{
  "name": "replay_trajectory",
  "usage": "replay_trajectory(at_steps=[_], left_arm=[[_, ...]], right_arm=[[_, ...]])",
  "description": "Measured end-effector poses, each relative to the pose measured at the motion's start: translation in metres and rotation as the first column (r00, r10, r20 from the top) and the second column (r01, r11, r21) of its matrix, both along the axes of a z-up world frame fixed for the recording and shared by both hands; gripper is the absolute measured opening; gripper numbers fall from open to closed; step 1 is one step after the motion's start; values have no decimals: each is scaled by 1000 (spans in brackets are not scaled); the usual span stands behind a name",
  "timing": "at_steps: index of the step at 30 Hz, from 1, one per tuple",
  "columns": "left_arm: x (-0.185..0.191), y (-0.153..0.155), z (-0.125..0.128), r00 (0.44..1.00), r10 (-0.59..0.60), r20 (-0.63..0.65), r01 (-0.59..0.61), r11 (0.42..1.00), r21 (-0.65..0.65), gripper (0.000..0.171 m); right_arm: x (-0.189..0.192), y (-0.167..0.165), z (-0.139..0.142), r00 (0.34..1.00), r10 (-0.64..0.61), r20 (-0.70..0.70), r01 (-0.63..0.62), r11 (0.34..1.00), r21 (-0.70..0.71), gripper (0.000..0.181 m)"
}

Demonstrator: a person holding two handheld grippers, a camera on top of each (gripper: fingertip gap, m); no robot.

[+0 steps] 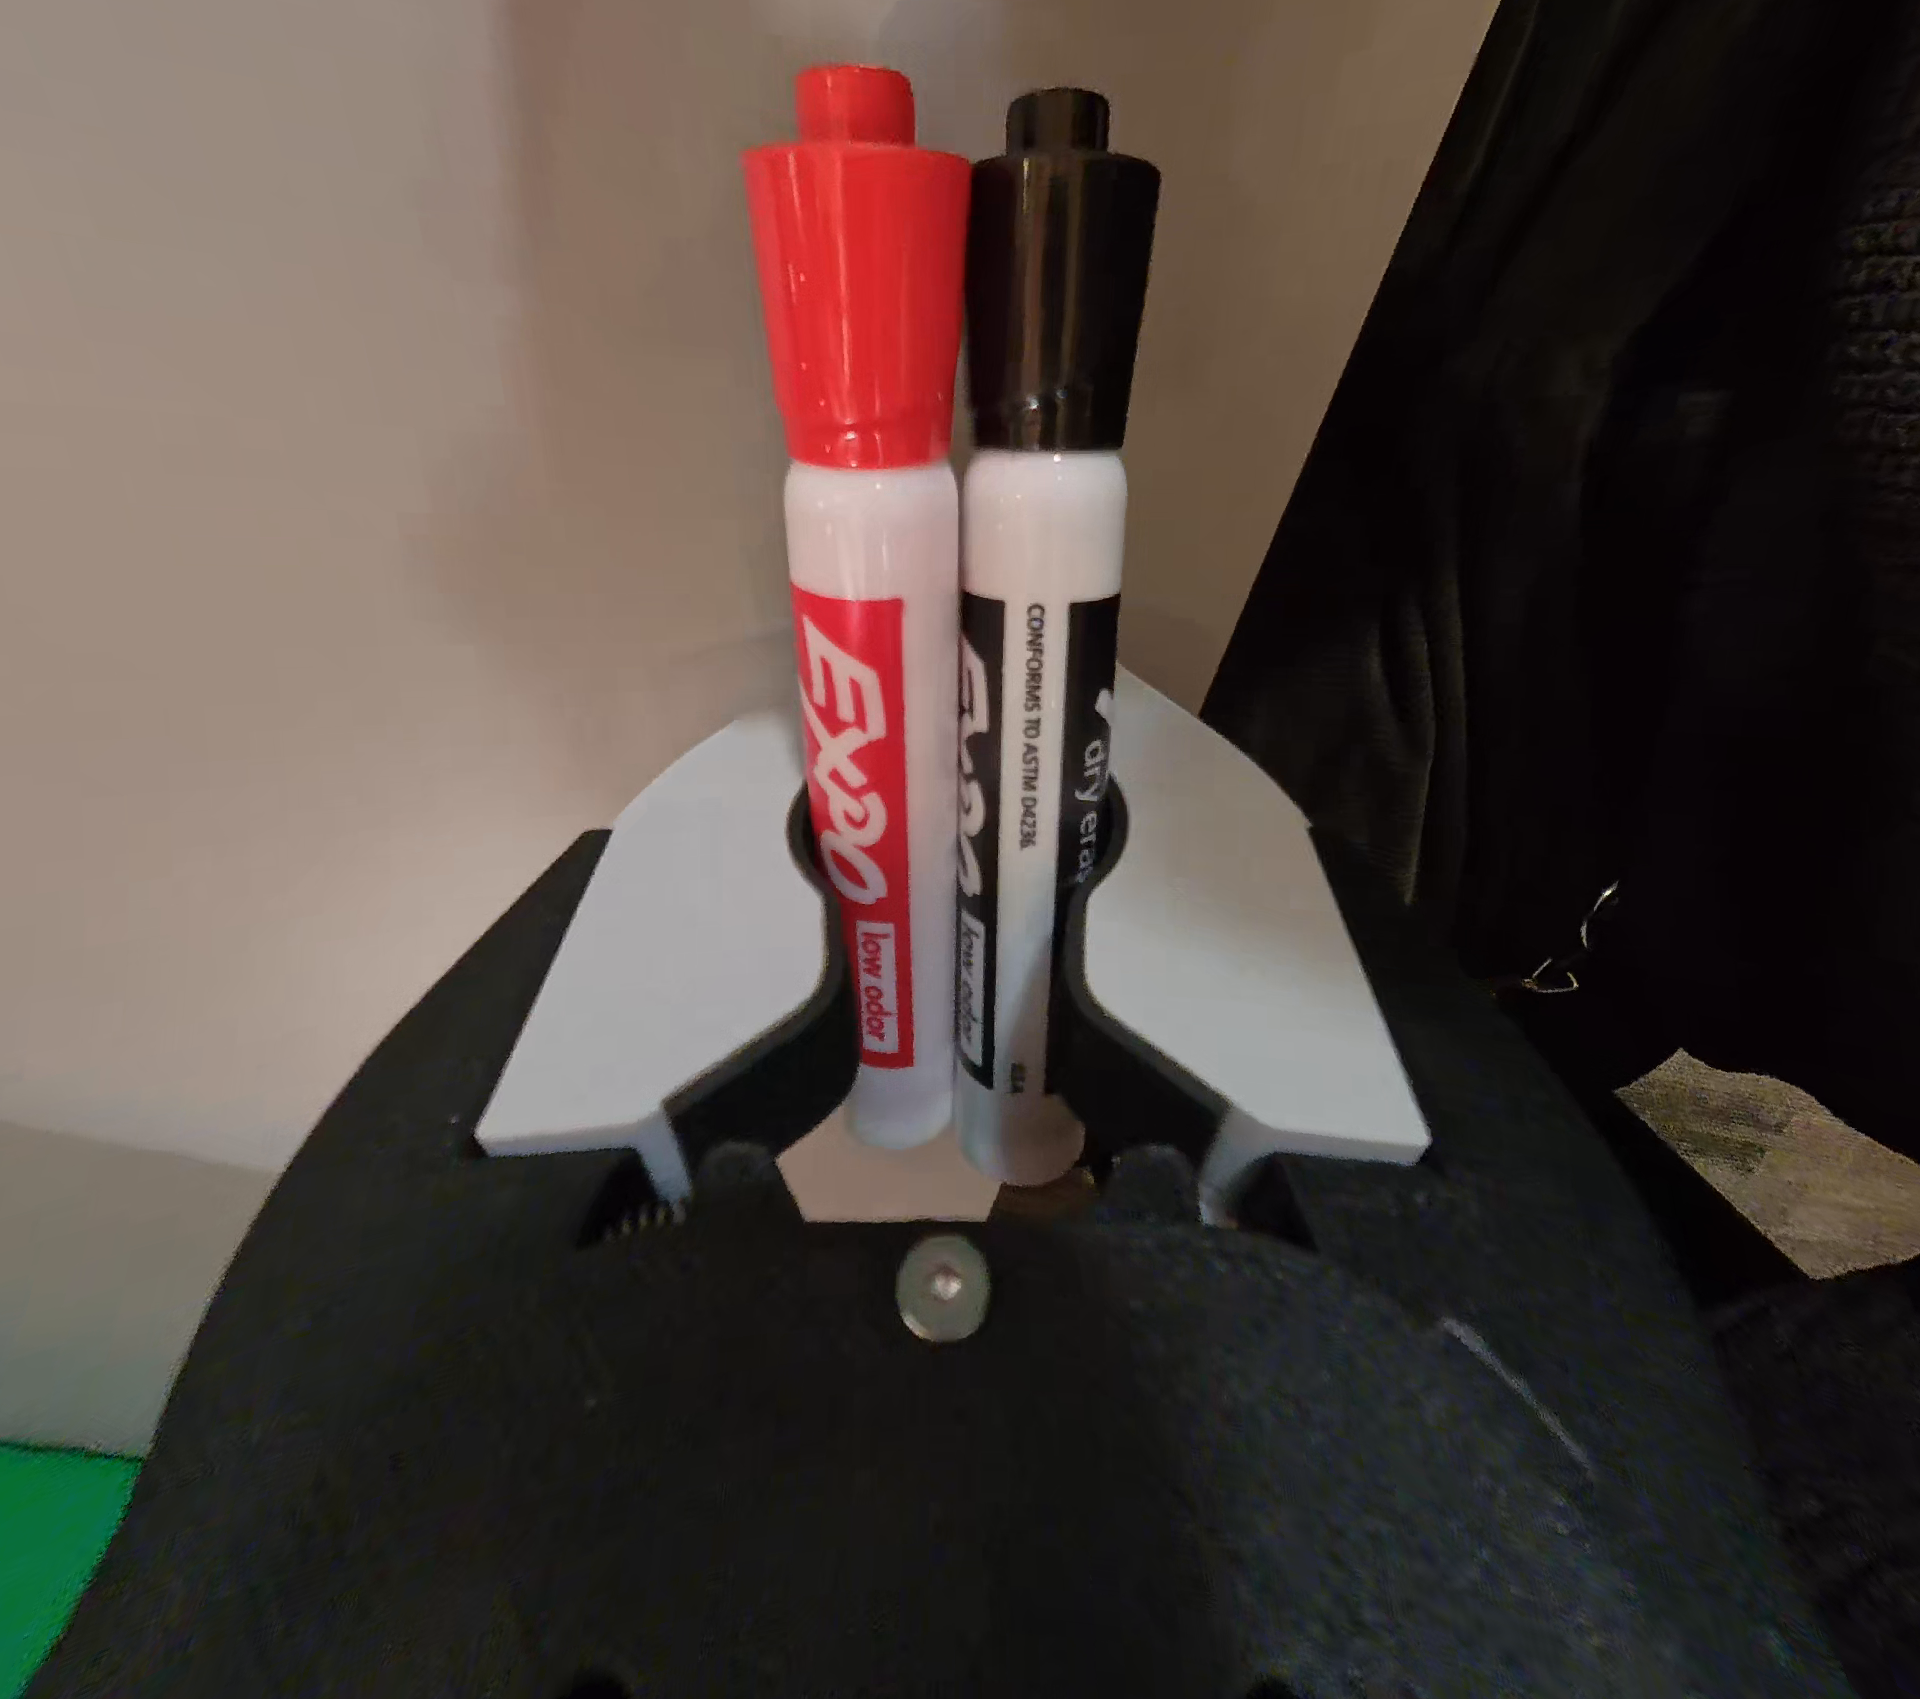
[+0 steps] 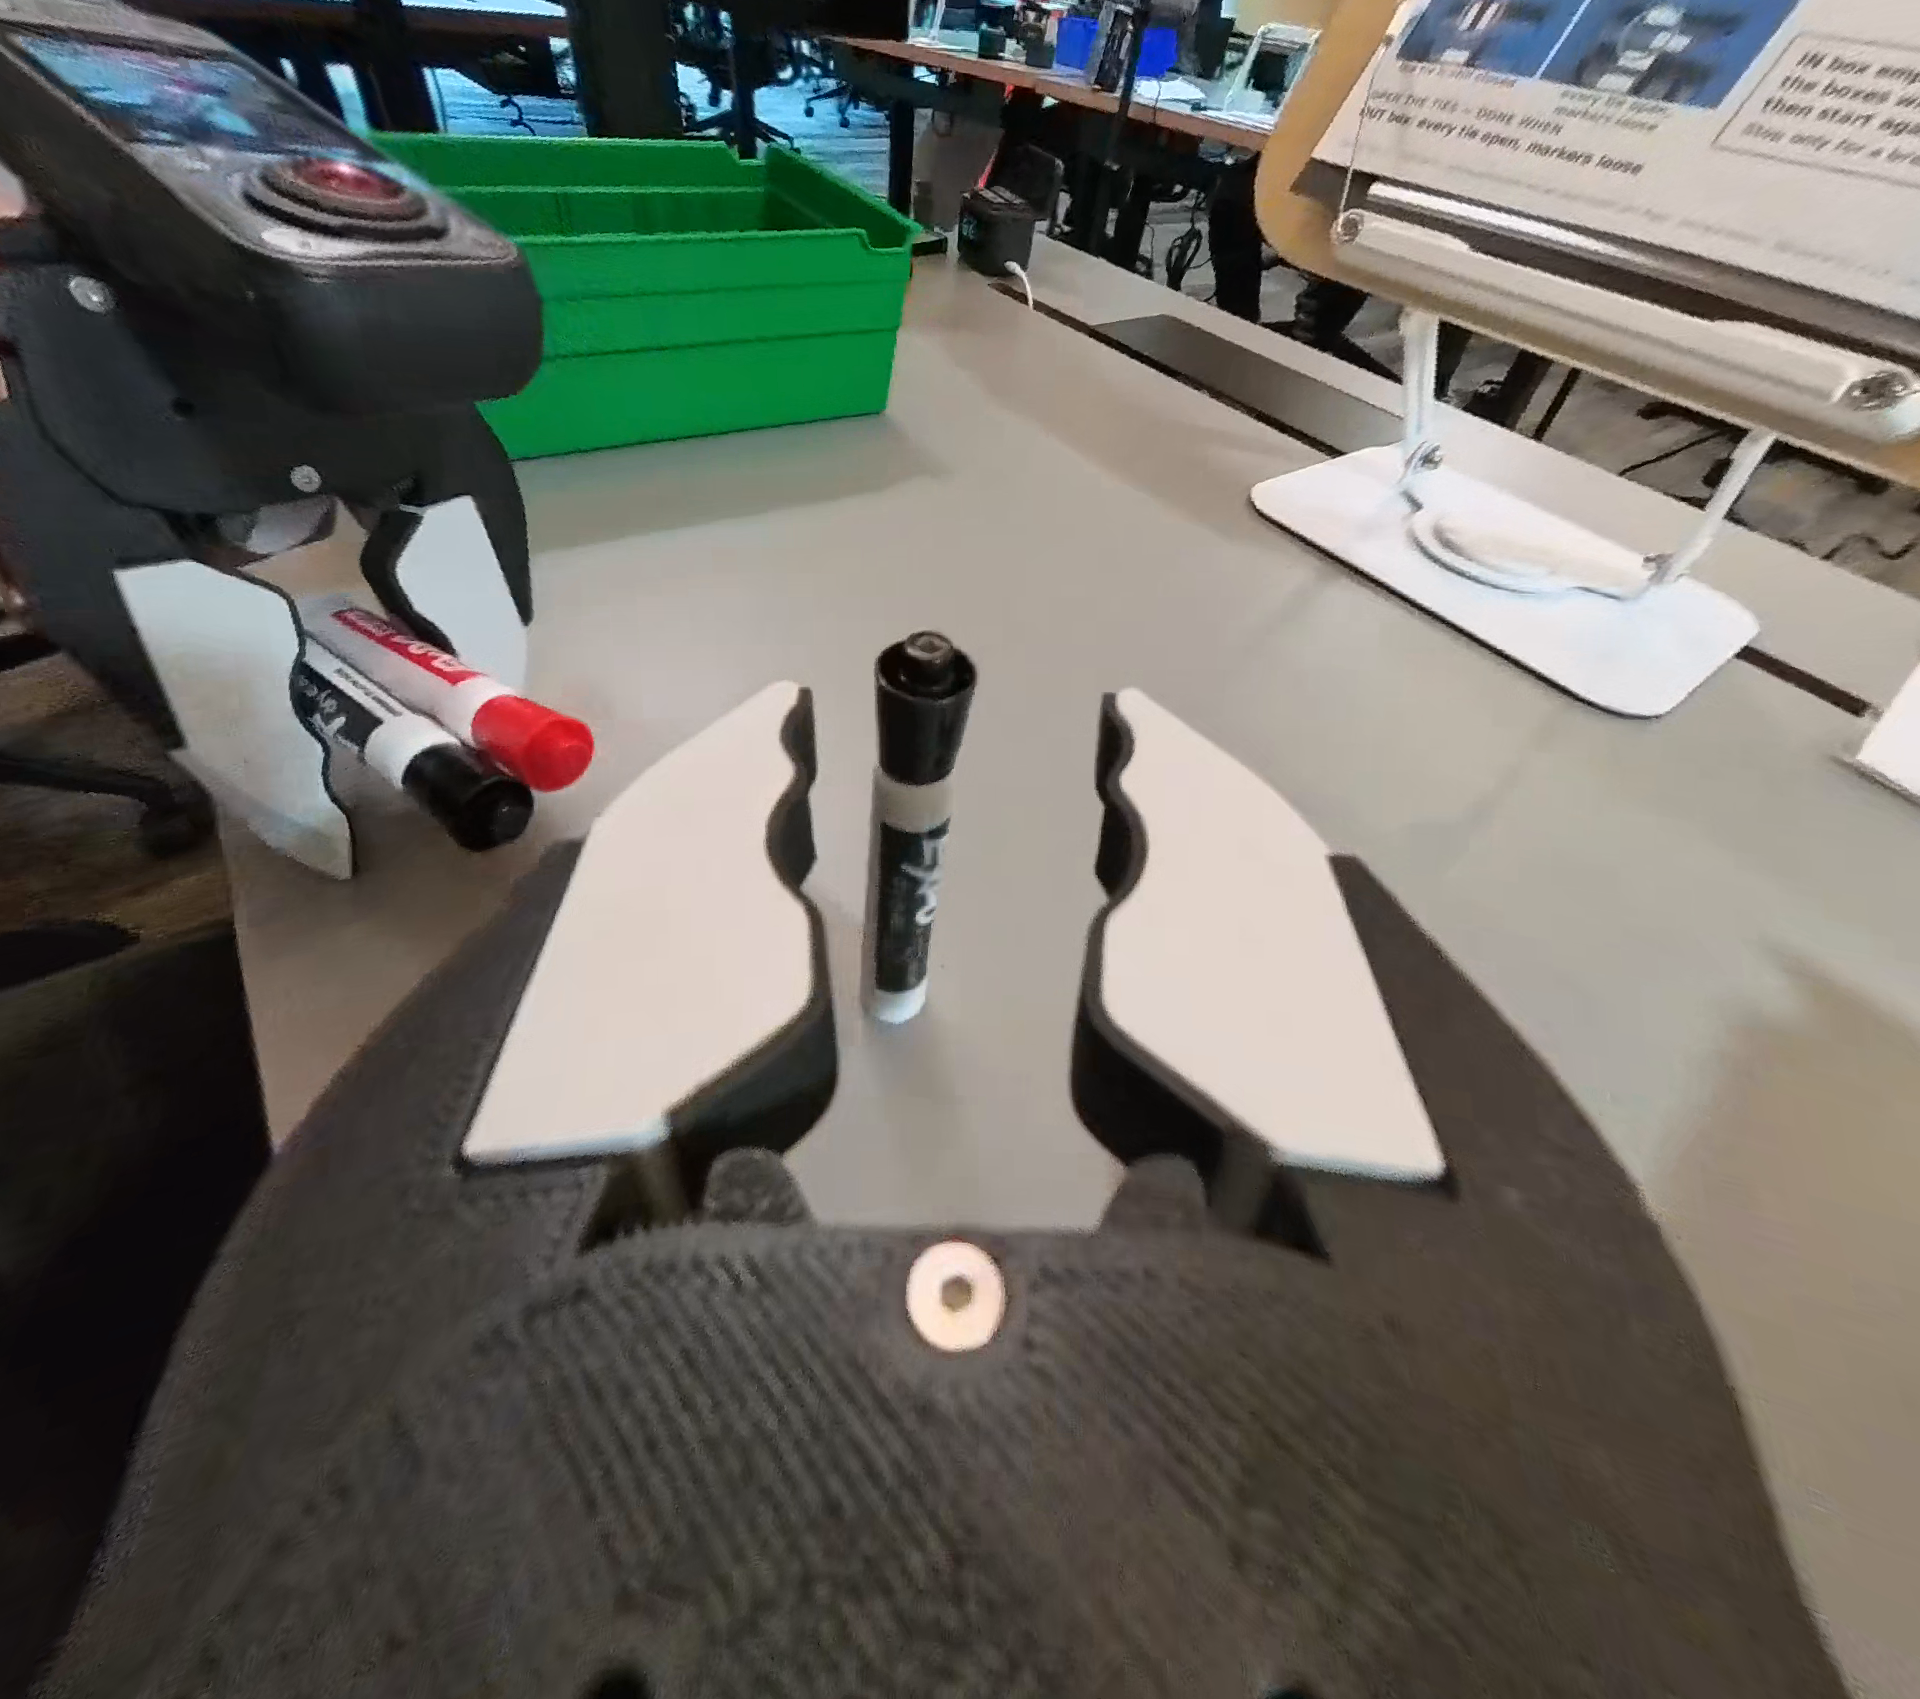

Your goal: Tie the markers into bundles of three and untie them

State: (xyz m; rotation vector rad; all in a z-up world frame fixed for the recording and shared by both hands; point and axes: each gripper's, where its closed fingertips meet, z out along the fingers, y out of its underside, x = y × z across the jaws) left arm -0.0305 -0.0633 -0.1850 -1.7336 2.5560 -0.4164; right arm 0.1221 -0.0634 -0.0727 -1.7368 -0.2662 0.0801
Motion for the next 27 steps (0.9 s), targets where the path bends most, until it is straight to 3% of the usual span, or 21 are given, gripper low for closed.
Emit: replay_trajectory(at_steps=[5, 7, 10, 15, 19, 21, 25, 27], left_arm=[[-3, -8, 0, 1000, -1, 8, 1, 1000, -10, 44], [-4, -8, 0, 1000, 1, 4, -1, 1000, -2, 44], [-4, -7, 2, 1000, 1, 14, -1, 1000, 11, 44], [9, -6, 12, 995, -21, 100, 18, 999, 31, 44], [25, -1, 17, 983, -8, 183, -1, 999, 49, 44], [31, -1, 15, 979, -7, 202, -1, 999, 37, 44], [38, -5, 12, 977, -53, 205, 42, 997, 58, 43], [45, -10, 16, 970, -82, 230, 71, 996, 58, 44]], right_arm=[[-11, 13, -10, 996, 64, -64, -68, 996, -53, 53], [-10, 16, -10, 997, 54, -63, -58, 997, -56, 25], [-7, 15, -7, 997, 53, -60, -56, 997, -49, 20], [-6, 1, 47, 954, 124, -272, -67, 975, 210, 20], [15, -20, 81, 848, 174, -501, 36, 923, 382, 20], [22, -26, 85, 785, 210, -583, 51, 916, 398, 19], [21, -33, 89, 580, 298, -759, 92, 901, 424, 19], [11, -33, 83, 510, 302, -805, 114, 904, 411, 19]])
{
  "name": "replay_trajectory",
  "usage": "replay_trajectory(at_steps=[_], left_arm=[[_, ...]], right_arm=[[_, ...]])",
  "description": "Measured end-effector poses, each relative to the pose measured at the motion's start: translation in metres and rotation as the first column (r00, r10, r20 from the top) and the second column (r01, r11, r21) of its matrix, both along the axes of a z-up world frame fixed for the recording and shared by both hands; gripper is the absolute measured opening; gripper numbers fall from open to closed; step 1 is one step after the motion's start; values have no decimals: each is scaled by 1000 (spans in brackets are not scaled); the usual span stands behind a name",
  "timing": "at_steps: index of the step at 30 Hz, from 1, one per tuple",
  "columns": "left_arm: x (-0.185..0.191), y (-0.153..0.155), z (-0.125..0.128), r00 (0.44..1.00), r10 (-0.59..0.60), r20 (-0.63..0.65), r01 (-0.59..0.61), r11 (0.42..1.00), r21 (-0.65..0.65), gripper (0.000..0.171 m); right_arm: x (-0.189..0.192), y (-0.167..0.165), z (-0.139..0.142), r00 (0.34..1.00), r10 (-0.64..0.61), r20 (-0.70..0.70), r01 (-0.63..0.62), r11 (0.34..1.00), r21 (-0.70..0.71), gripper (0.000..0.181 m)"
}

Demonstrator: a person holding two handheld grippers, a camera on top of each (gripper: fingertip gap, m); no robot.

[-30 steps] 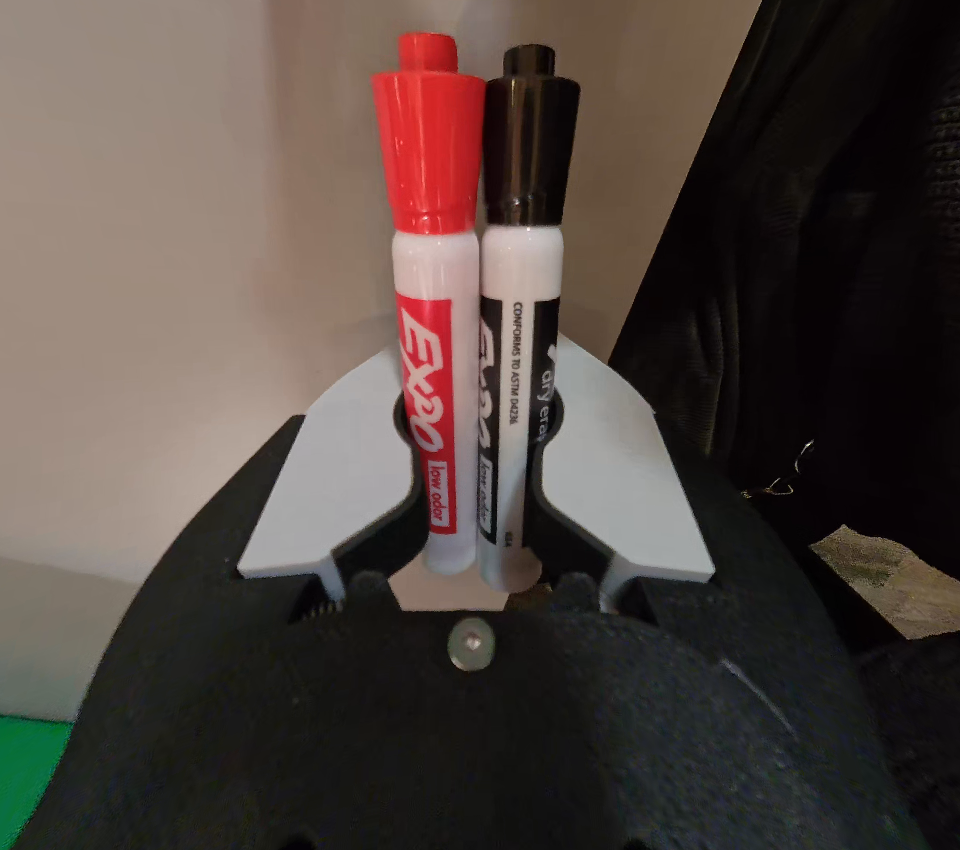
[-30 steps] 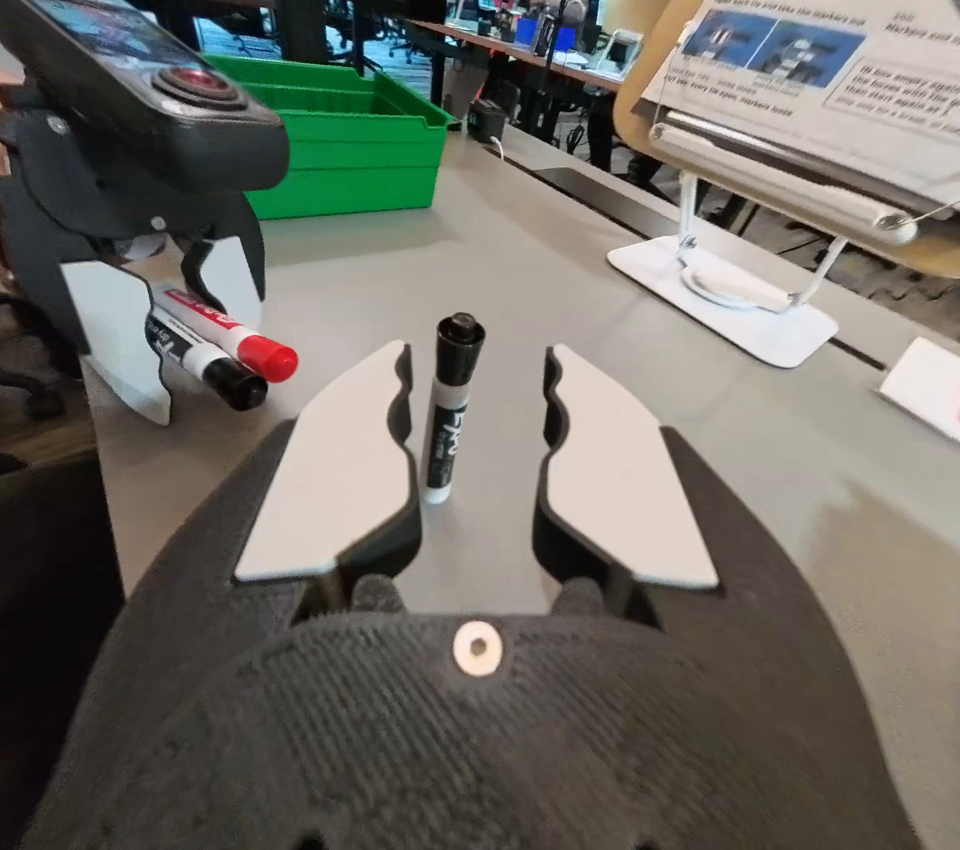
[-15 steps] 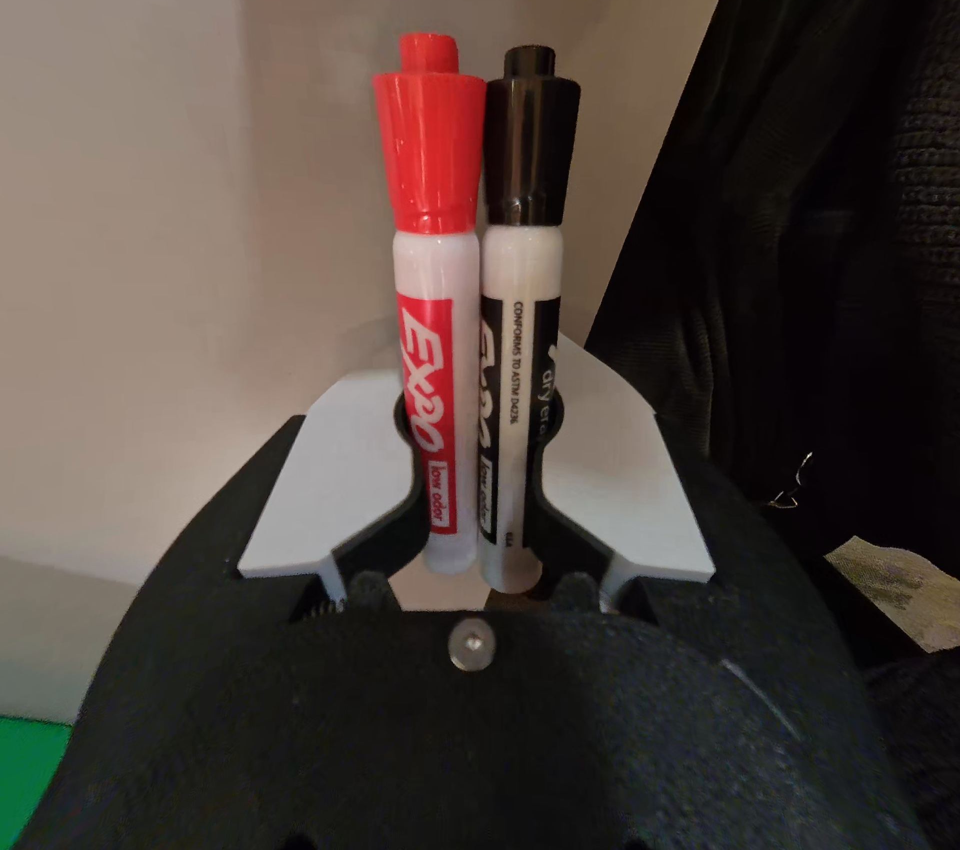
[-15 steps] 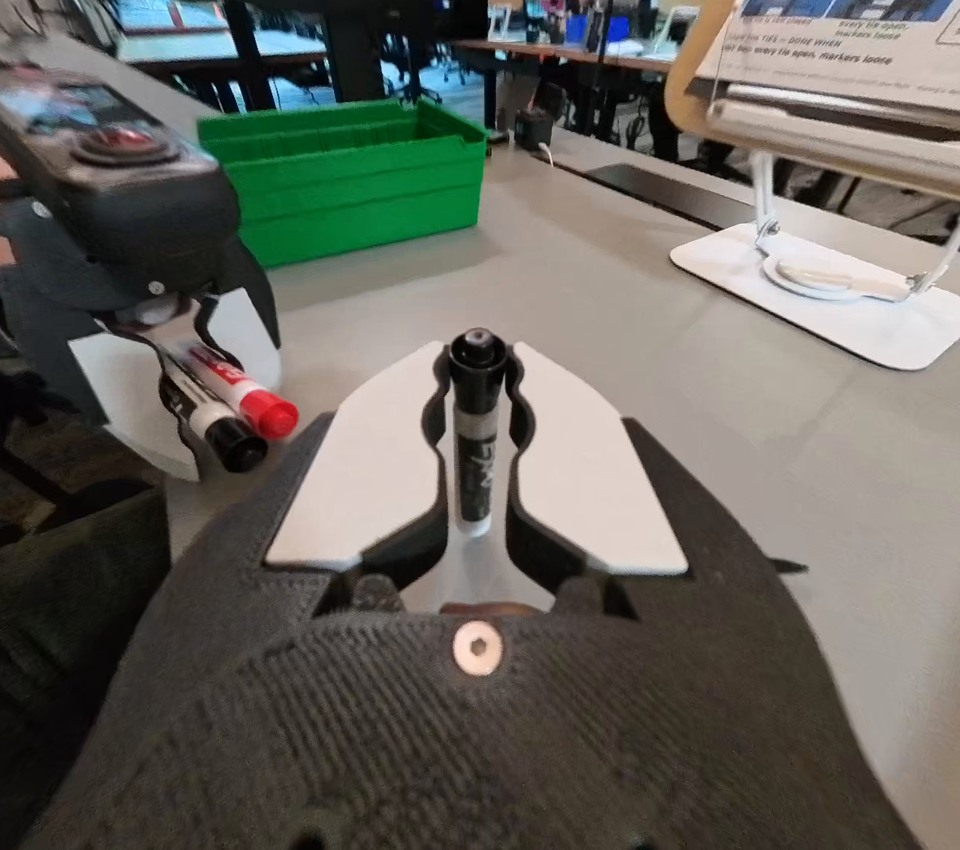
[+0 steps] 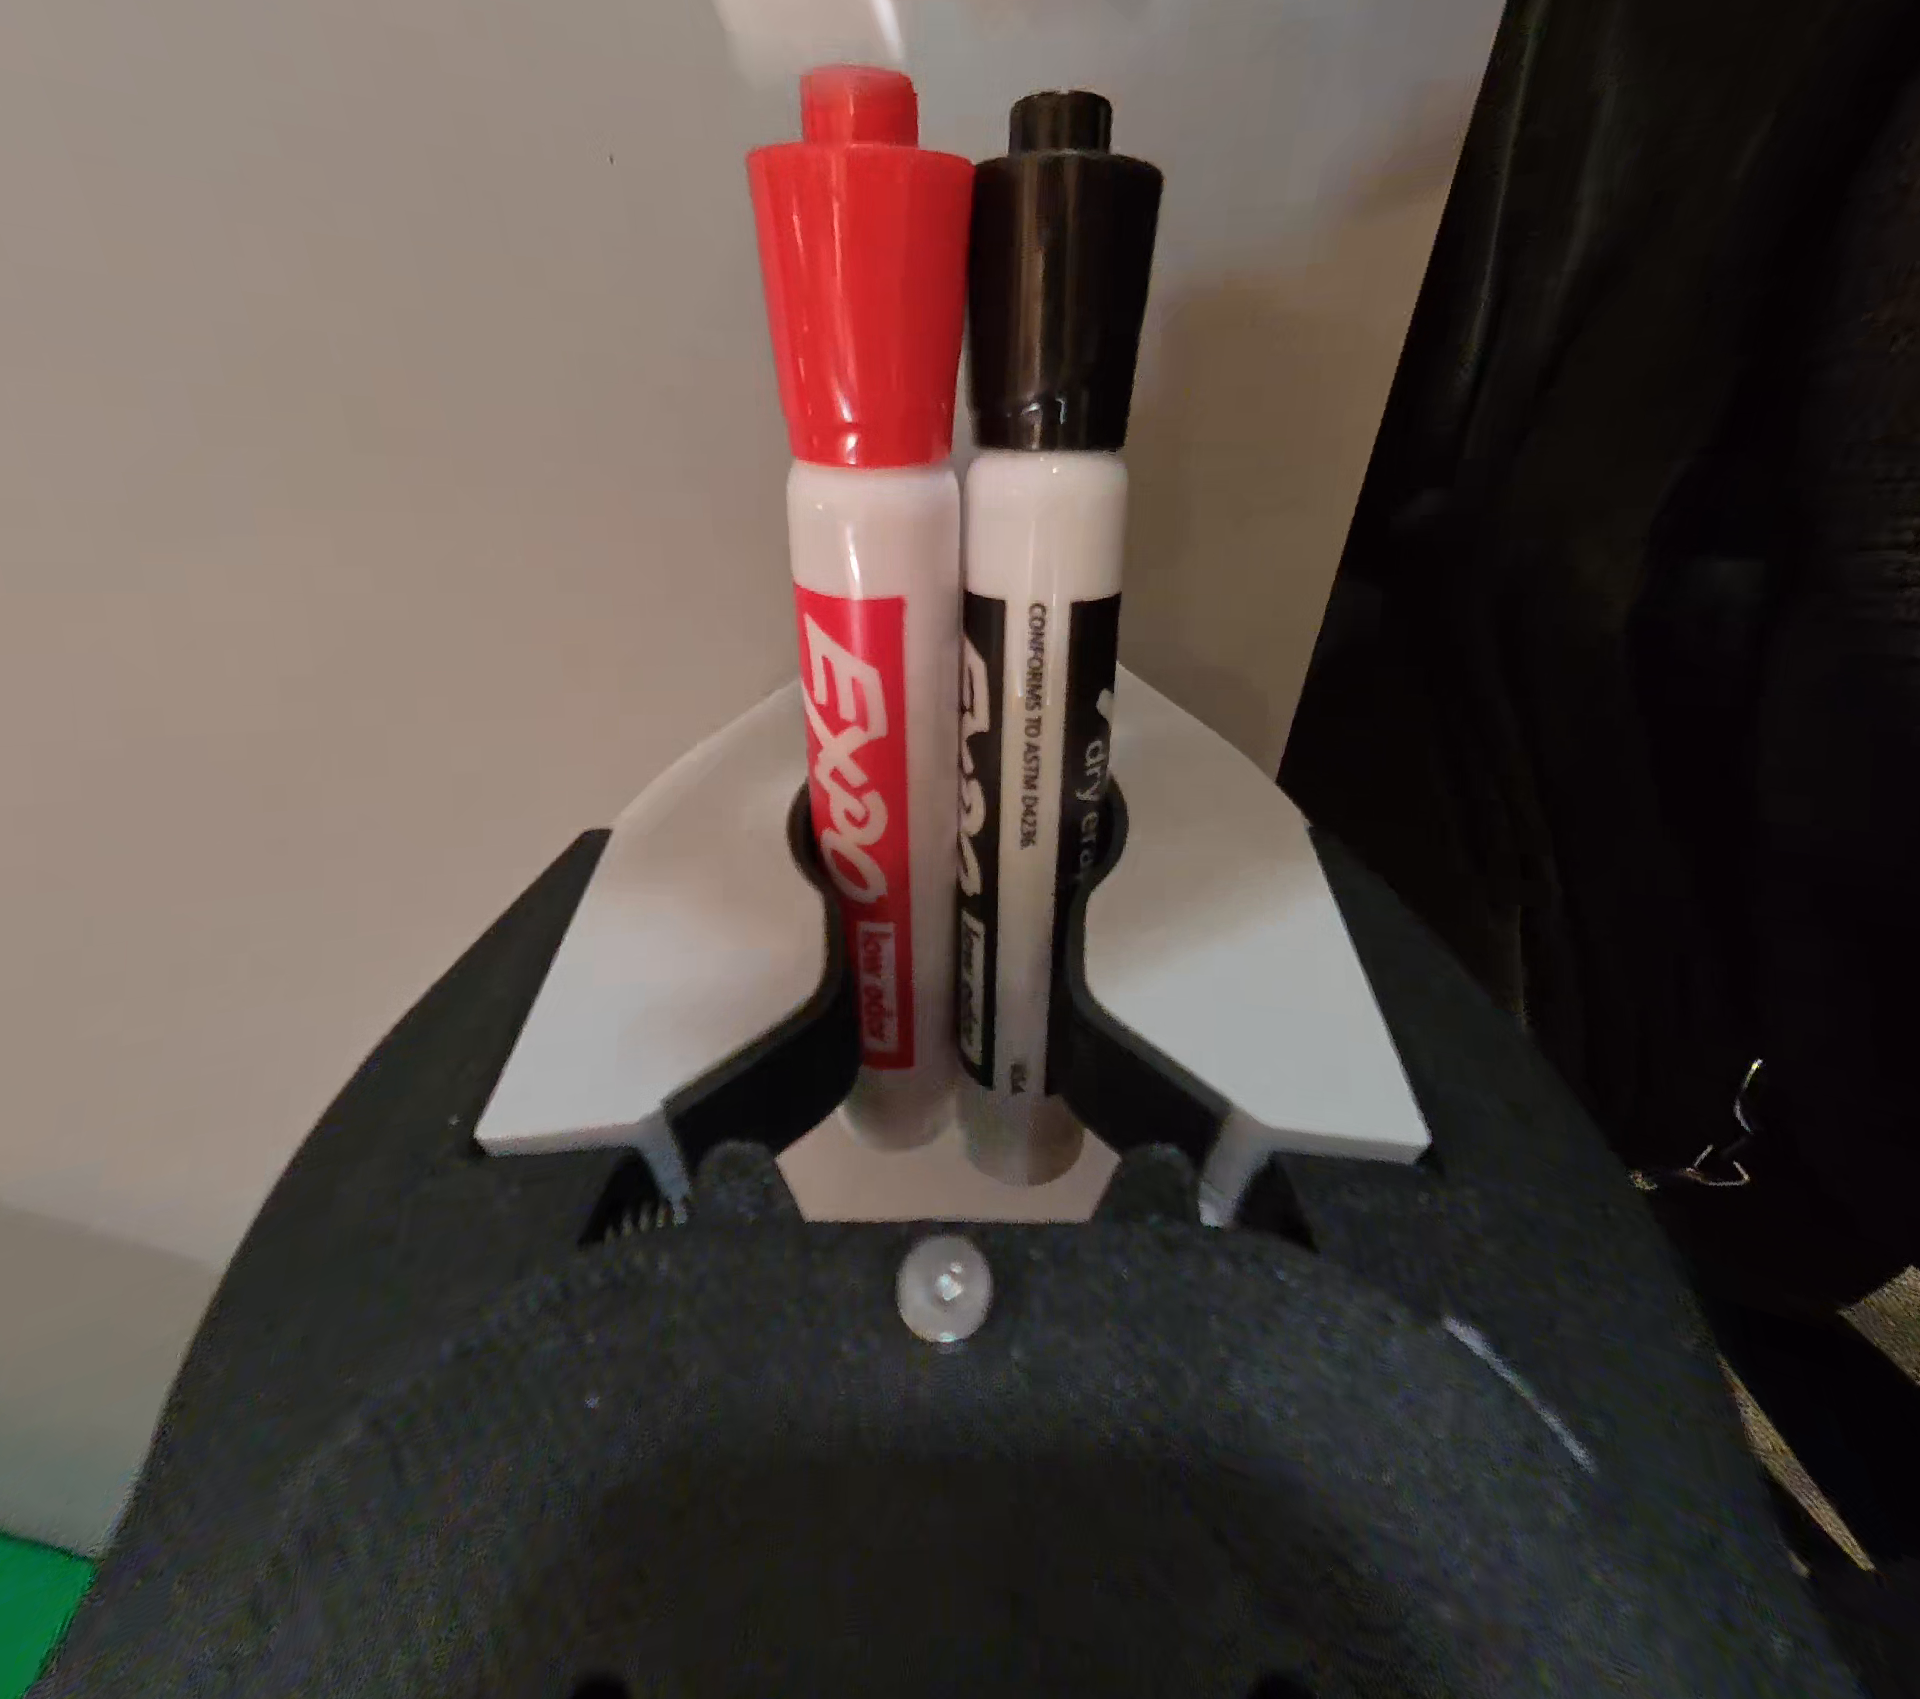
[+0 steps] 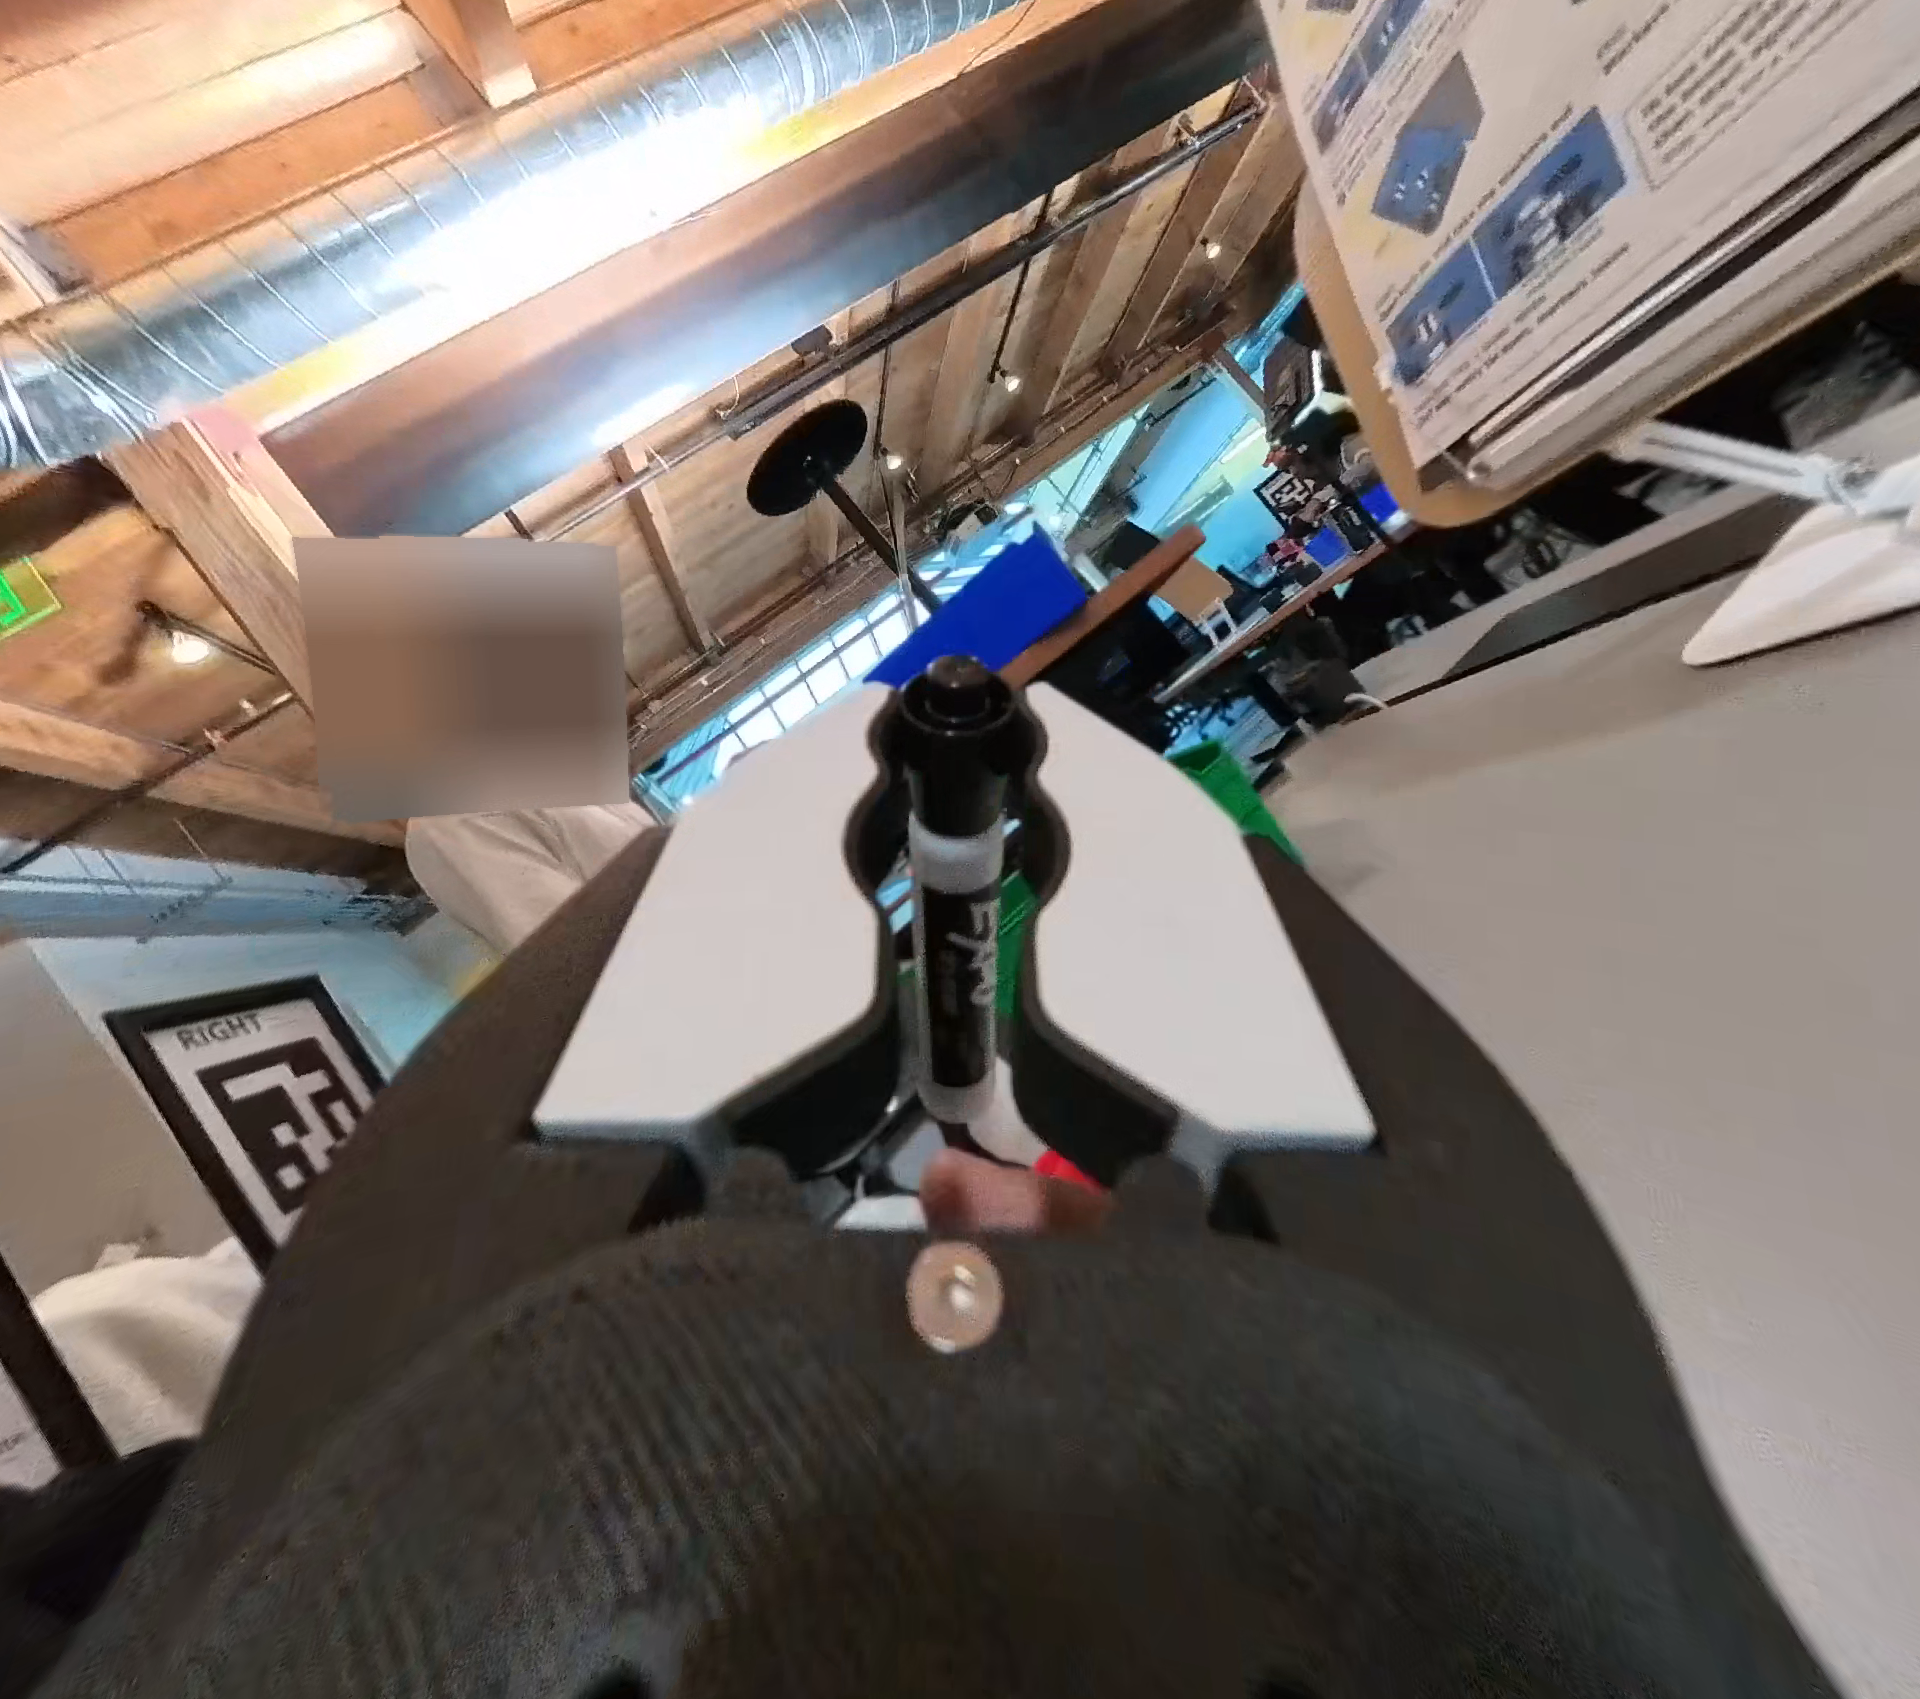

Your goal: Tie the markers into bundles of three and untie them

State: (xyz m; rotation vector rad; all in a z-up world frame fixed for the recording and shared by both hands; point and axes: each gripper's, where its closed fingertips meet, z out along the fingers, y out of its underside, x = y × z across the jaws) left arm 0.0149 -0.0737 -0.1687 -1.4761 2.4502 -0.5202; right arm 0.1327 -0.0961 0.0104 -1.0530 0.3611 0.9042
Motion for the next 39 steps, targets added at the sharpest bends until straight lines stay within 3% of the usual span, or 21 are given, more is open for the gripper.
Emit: replay_trajectory(at_steps=[4, 6, 9, 17, 23, 27, 33, 39], left_arm=[[13, -9, 4, 999, -25, 26, 25, 1000, -12, 42], [18, -15, 6, 998, -38, 41, 39, 998, -41, 38], [26, -20, 11, 996, -46, 70, 51, 996, -76, 44], [39, -28, 22, 990, -61, 129, 73, 993, -91, 43], [36, -26, 15, 993, -58, 100, 66, 994, -88, 44], [32, -23, 15, 995, -47, 91, 56, 993, -104, 44], [27, -15, 7, 998, -37, 57, 42, 996, -84, 44], [9, -2, -5, 997, -21, -69, 21, 1000, -8, 44]], right_arm=[[-36, -2, -1, 1000, 24, 20, -25, 999, 21, 19], [-44, -3, 0, 996, -23, 81, 21, 1000, 22, 20], [-43, -5, -3, 984, -86, 155, 84, 996, 16, 20], [-37, -8, -8, 979, -120, 164, 119, 993, 14, 20], [-37, -6, -17, 977, -99, 191, 106, 994, -26, 20], [-38, -6, -17, 955, -104, 278, 120, 992, -38, 31], [-32, -8, -14, 917, -144, 372, 165, 986, -25, 33], [-33, -1, -31, 855, -107, 508, 191, 975, -116, 18]])
